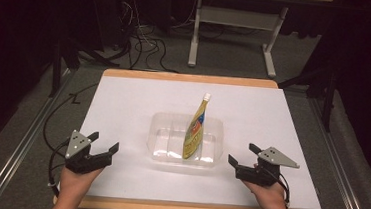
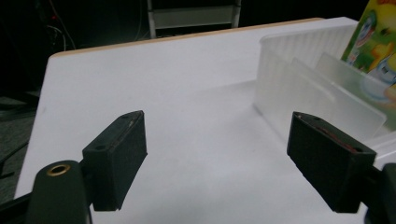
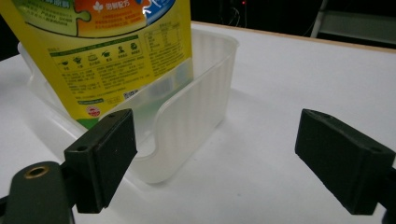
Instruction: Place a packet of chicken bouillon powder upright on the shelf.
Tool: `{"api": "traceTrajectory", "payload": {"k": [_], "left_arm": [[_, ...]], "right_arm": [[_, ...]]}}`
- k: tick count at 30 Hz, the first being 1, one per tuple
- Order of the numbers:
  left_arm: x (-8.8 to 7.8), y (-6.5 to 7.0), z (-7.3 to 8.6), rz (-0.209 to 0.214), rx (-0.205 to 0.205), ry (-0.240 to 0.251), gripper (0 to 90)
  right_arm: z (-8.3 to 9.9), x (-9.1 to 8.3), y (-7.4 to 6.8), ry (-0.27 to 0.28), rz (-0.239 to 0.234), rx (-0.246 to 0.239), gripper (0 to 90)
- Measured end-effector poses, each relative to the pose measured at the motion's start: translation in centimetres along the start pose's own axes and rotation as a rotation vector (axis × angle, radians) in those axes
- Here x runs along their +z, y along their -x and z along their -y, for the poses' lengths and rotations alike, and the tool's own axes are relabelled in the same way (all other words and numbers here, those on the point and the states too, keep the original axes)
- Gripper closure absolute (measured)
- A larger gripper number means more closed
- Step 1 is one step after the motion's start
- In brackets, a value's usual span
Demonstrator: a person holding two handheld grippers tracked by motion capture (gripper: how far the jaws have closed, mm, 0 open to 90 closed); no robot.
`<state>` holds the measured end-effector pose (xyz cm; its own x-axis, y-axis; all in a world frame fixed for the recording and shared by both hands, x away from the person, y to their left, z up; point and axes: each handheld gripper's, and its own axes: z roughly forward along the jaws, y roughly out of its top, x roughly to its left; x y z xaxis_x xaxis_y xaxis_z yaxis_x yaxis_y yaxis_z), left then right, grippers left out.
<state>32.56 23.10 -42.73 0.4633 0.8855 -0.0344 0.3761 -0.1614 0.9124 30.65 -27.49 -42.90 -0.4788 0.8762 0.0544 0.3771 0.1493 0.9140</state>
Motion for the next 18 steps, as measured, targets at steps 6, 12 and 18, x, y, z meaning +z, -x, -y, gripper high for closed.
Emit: {"api": "traceTrajectory", "payload": {"k": [6, 12, 18], "left_arm": [[0.8, -0.9, 0.8, 0.019, -0.004, -0.06, 21.5], [1.1, -0.4, 0.7, 0.039, 0.017, -0.065, 22.2], [0.8, -0.6, 0.9, 0.038, 0.003, -0.077, 22.6]], "right_arm": [[0.1, -0.3, 0.9, 0.012, 0.025, 0.027, 12.8], [0.3, -0.2, 1.6, 0.005, 0.047, 0.05, 12.9], [0.3, -0.2, 1.8, 0.009, 0.056, 0.054, 13.7]]}}
